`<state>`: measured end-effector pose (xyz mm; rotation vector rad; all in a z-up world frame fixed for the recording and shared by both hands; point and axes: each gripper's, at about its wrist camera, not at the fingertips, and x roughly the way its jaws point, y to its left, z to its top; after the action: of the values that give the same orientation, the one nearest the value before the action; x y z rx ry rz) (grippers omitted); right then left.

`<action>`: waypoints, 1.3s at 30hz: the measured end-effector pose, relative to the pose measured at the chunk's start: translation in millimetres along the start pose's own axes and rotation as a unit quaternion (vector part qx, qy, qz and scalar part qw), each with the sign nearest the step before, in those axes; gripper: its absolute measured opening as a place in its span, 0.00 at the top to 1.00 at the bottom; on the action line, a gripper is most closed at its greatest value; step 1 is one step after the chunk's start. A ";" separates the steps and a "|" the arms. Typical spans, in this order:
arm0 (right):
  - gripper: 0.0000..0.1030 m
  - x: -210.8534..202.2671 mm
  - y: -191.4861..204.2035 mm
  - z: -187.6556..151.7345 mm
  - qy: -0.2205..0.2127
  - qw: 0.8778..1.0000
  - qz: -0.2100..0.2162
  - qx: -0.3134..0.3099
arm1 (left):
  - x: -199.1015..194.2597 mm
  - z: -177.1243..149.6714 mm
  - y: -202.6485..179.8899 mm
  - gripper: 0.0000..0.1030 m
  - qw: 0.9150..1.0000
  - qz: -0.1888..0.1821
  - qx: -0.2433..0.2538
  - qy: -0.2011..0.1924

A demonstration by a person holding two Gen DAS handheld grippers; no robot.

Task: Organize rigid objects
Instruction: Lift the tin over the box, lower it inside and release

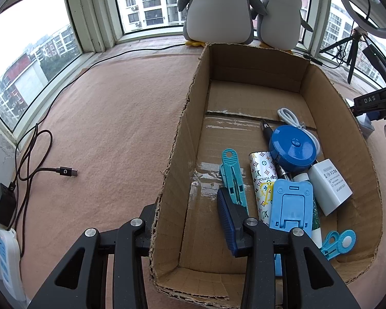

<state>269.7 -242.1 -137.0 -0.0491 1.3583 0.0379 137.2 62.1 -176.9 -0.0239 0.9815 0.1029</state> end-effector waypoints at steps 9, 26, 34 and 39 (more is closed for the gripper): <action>0.33 -25.5 -1.1 -35.4 -0.016 1.000 0.016 0.005 | -0.1 -0.6 0.4 0.60 1.000 0.000 -0.002 -0.002; 0.33 -113.3 51.0 -45.9 -0.107 0.990 0.082 -0.044 | 0.3 1.1 0.5 0.60 1.000 -0.002 0.006 0.001; 0.33 -126.9 111.4 -28.7 -0.123 0.982 0.093 -0.108 | -0.4 -0.4 0.2 0.60 1.000 -0.001 0.009 0.000; 0.33 -118.5 143.2 -20.0 -0.119 0.978 0.080 -0.150 | -1.0 -0.5 -2.3 0.60 1.000 0.002 0.015 0.003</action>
<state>217.2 -100.1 -27.3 -0.1831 1.1051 0.3743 136.4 59.7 -176.4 0.0045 0.9896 0.0924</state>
